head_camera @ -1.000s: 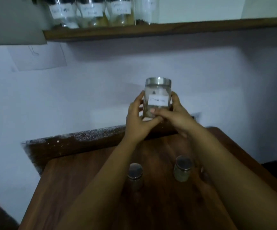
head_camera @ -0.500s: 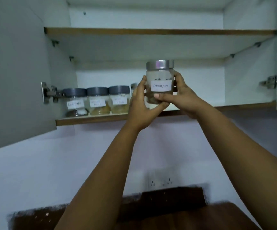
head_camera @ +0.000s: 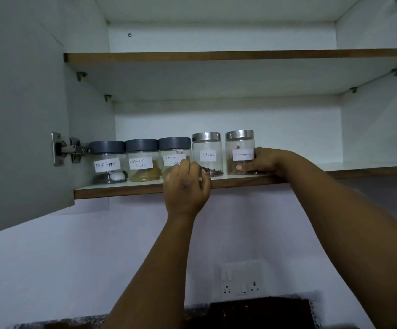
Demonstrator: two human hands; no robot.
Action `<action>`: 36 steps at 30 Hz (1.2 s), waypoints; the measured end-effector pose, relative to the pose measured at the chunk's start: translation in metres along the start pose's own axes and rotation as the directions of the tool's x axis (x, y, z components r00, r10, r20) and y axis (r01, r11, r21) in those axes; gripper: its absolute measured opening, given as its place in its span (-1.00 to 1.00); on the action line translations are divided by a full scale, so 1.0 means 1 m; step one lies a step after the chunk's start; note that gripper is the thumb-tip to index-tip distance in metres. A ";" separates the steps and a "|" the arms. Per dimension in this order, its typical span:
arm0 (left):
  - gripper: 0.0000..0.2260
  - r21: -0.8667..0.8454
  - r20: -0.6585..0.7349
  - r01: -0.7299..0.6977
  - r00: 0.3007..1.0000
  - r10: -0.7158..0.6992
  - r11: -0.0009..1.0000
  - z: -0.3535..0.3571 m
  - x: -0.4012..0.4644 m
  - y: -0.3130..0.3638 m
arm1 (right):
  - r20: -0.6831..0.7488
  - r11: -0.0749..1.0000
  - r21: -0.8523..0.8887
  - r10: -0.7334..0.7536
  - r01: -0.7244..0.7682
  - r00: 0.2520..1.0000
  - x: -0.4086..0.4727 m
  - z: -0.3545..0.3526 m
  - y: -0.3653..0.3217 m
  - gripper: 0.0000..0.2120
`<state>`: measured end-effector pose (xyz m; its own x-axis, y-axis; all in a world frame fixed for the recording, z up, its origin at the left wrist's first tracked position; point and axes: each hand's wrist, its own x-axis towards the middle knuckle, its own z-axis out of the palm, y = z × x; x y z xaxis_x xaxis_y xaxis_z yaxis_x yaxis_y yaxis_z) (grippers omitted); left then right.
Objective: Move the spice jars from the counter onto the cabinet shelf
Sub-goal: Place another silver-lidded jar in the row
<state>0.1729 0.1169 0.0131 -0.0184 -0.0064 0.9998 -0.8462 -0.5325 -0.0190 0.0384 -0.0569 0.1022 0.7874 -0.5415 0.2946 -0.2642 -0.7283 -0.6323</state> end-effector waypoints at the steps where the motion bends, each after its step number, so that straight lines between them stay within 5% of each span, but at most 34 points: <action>1: -0.85 0.005 -0.006 -0.001 1.000 0.001 1.000 0.001 0.000 -0.001 | 0.008 1.000 0.025 -0.006 0.006 1.000 -0.001 0.000 0.001 -0.47; 7: -0.89 0.017 -0.011 -0.015 1.000 0.015 1.000 0.006 -0.001 -0.002 | -0.019 0.997 0.036 -0.067 0.068 0.998 -0.005 0.009 -0.001 -0.52; 18: -0.90 -0.001 -0.005 0.029 1.000 -0.029 1.000 0.006 -0.005 0.002 | -0.003 0.987 -0.160 -0.007 0.007 1.000 -0.013 0.013 -0.011 -0.23; 36: -0.90 0.013 -0.010 0.028 1.000 -0.027 1.000 0.006 -0.007 0.002 | -0.015 0.995 -0.098 -0.019 0.018 1.000 -0.018 0.009 -0.009 -0.37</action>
<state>0.1748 0.1112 0.0063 -0.0004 0.0166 0.9999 -0.8396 -0.5431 0.0087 0.0319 -0.0371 0.0958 0.7841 -0.5333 0.3173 -0.3035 -0.7755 -0.5536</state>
